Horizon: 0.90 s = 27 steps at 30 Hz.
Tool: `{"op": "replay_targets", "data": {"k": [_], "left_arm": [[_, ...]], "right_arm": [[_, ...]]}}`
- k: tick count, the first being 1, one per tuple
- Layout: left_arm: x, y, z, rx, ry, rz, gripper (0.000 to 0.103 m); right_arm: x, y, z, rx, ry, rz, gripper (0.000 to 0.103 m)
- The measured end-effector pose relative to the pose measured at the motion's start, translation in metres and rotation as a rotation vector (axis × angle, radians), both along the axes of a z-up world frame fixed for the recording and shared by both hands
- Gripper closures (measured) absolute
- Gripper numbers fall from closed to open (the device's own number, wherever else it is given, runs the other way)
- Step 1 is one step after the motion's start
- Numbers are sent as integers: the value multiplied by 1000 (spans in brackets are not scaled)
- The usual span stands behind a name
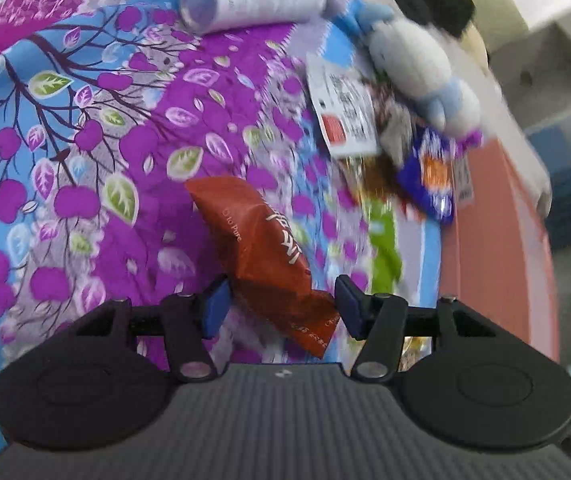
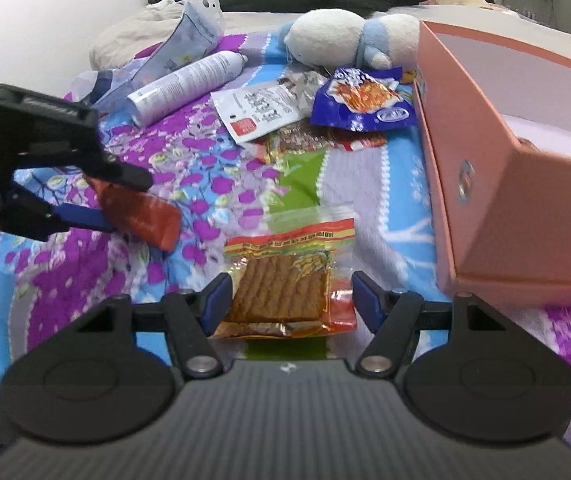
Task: Organize snacks
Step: 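Lift the red-brown bag with the left tool while the right tool holds the strip bag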
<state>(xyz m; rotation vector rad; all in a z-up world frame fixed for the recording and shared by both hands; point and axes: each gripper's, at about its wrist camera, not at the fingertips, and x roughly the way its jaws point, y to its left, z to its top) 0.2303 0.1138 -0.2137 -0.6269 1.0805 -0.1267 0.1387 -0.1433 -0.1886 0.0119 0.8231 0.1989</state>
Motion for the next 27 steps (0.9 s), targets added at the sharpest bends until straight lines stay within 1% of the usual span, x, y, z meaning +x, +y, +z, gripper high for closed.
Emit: {"op": "replay_targets", "data": {"k": [3,5,7,9,12,14,16,17,18,20,22,25,27], "left_arm": [[-7,-13,8,66,-7,-79,41],[-5,-25,11,118,-4,-158,41],[-4,-35,12,153,-7,-208,41],[-2,-45,12,191,-7,-246,41],[-2,-54,11,231,-7,-269,40],[-2,-56,11,241,-17,-265,40],[-3,-57,14,246,-32,-253,37],[-4,-57,15,249,-41,-241,31],[-5,-57,17,254,-55,-226,25],[-11,-56,21,258,-90,-198,24],[-18,-53,23,243,-106,-155,23],[-30,-51,24,207,-126,-88,23],[-37,-48,22,178,-127,-34,23]], "right_arm": [[-7,-4,0,1,-1,-10,35],[-8,-6,-2,-5,-7,-11,35],[-7,-9,-4,-9,-4,-20,35],[-6,-13,-7,-3,-3,-32,34],[-6,-18,-11,20,0,-39,34],[-7,-20,-12,30,2,-38,34],[-7,-21,-12,38,2,-43,34],[-7,-22,-12,39,4,-43,34],[-7,-22,-12,40,6,-43,30],[-8,-22,-12,42,-7,-48,21],[-10,-21,-12,38,-23,-48,21],[-11,-19,-13,44,-23,-42,21],[-12,-17,-13,38,-26,-43,21]]}}
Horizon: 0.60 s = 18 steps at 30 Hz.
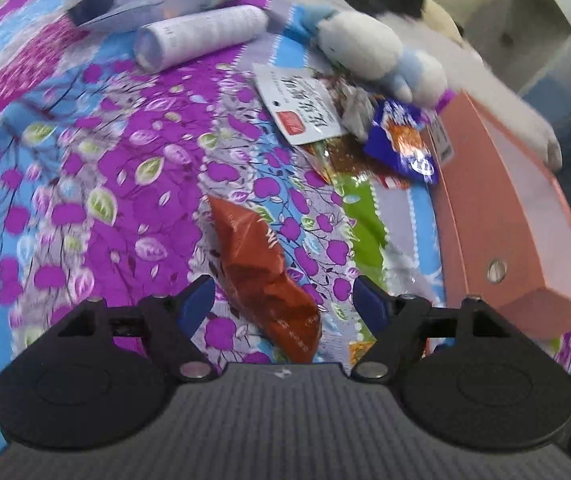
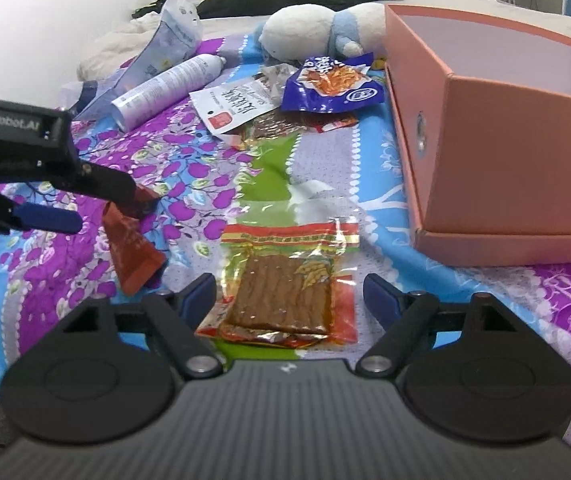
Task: Organize snacks
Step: 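Lift the red-brown bag with the left tool while the right tool holds the strip bag, then carry the red-brown bag with the left tool while the right tool carries the strip bag to the pink box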
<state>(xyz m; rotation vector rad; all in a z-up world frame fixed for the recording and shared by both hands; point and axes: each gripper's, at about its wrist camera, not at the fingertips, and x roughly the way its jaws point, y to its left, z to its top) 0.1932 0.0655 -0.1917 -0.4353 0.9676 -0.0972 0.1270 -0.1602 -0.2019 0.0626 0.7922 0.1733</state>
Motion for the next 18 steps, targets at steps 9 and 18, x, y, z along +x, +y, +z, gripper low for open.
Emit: {"op": "replay_targets", "data": {"k": [9,18], "left_arm": [[-12,-2,-14,-10,-27,93,23],[-9,-11,-36,-61,-41,130,25]], "right_arm": [[-3,7,-1,-28,-25,-13,21],[3,12,-12,-51,-16,-30,19]]}}
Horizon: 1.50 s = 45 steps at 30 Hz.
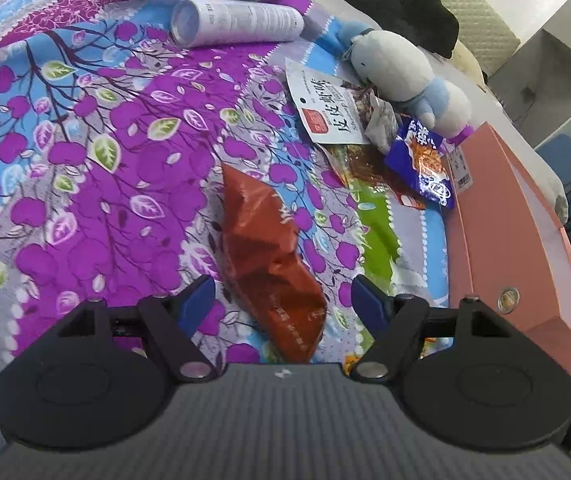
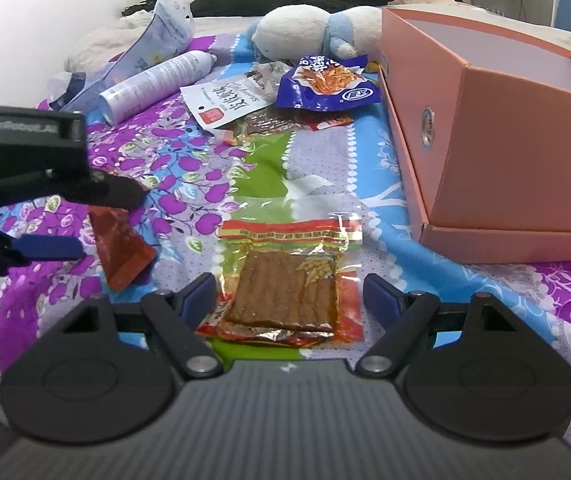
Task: Organize snacks
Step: 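Carry the red-brown bag with the left tool while the right tool carries the strip bag to the pink box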
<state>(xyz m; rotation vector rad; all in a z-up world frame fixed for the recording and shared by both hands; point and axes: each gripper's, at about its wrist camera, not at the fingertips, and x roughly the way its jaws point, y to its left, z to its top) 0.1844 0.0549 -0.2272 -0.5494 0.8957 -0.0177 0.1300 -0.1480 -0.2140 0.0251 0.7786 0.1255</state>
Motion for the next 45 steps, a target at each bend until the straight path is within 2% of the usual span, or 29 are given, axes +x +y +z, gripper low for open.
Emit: {"op": "replay_targets", "data": {"k": [4,11,14,15,19,20,26,37,45], "left_arm": [[4,-9,-1,47,-11,-19,27],[10,-11,-5,109,-14,-22,38],[12,-11,-5,127,-19,-30,48],[12,-9,-5,120,-22,-30,50],[7,-6,-1,98,-36,-33,52],[5,-5,2,93,-42,-35,53],[-5,-10,21,97,-68,-69,55],[-20,-15,66,83,-119,-114,58],[-32,-23,103,125,-169,-138,59]], "right_arm": [[2,3,0,-14,13,14,19],[4,3,0,-9,27,16,20],[6,2,2,-16,33,13,25],[7,2,2,-28,36,14,30],[9,0,8,-26,56,16,38],[9,-1,11,-30,53,12,45],[7,-5,26,-11,29,12,45],[-4,-12,75,29,-27,38,45],[-16,-24,107,71,-75,37,45]]}}
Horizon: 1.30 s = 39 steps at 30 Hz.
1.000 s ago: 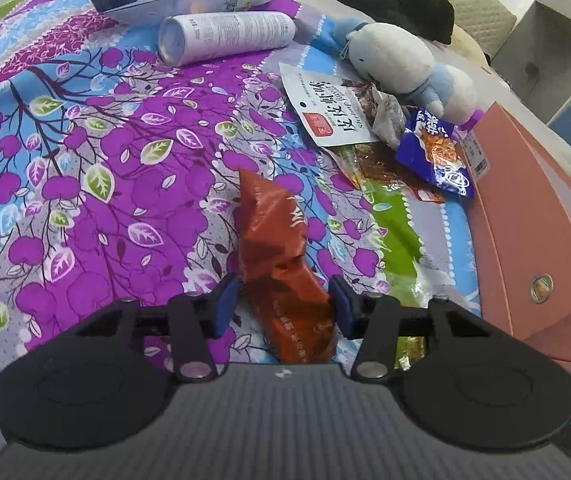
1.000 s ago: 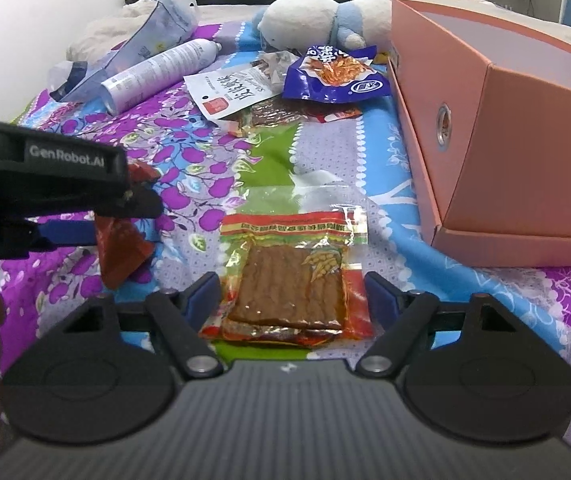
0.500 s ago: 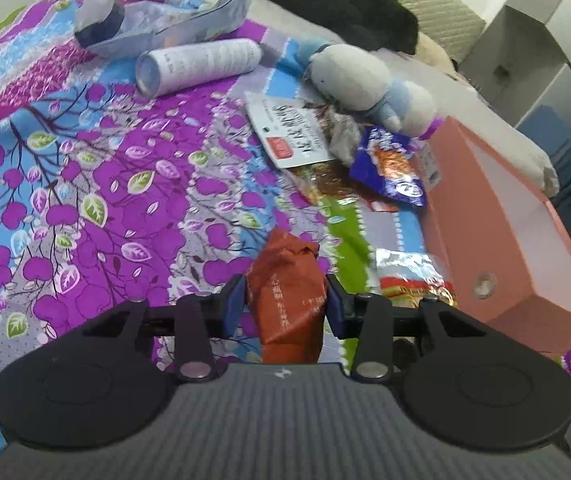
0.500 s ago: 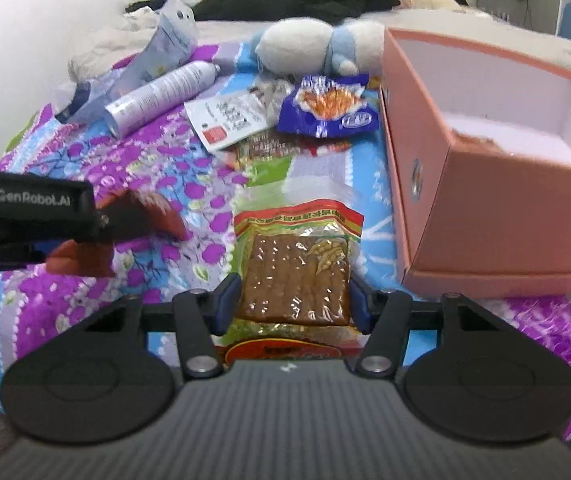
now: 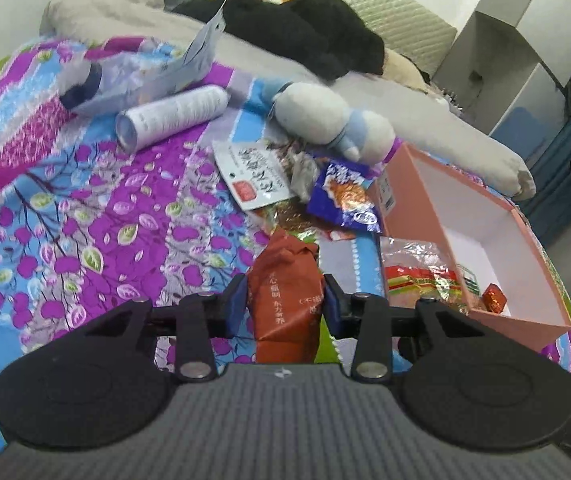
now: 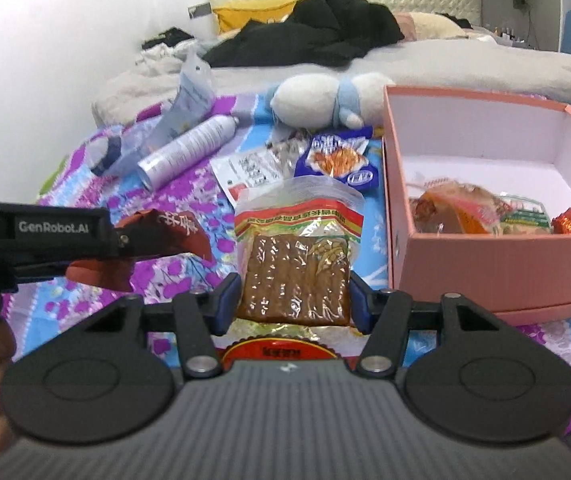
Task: Organize snacks
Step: 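Carry the red-brown bag with the left tool while the right tool carries the strip bag to the pink box, then lower the strip bag into the box with the right tool while the left tool drops the red-brown bag in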
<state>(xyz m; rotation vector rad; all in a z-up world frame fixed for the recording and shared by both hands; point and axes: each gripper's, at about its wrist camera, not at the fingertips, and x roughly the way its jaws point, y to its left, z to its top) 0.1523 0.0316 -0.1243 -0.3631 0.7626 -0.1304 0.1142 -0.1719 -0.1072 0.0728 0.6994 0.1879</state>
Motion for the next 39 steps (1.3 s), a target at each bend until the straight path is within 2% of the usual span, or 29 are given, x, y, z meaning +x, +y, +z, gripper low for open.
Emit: {"op": "replay_targets", "data": {"k": [6,16,25,30,33,36,39], "left_arm": [[-4,-19,20,-23,-39,-67,59],[2,-77,33,-47,-66,-219,59],[49,-146,57,-48,-118,-354,59],[86,-170,68,-26,-112,-391,59],[115,-184,69,-16,-67,-413,59],[138,-194,66,-13,-10,-437,59],[158,-204,57,-16,73,-446,59]], "right_arm": [[-12,-18,19,-1,-49,-44,45],[-31,-66,28,-12,-89,-167,45],[-11,-119,42,-19,-150,-258,45],[14,-137,47,-45,-137,-262,45],[33,-145,48,-54,-116,-256,45],[54,-156,45,-19,-75,-253,45],[73,-164,37,-4,-27,-243,45]]}}
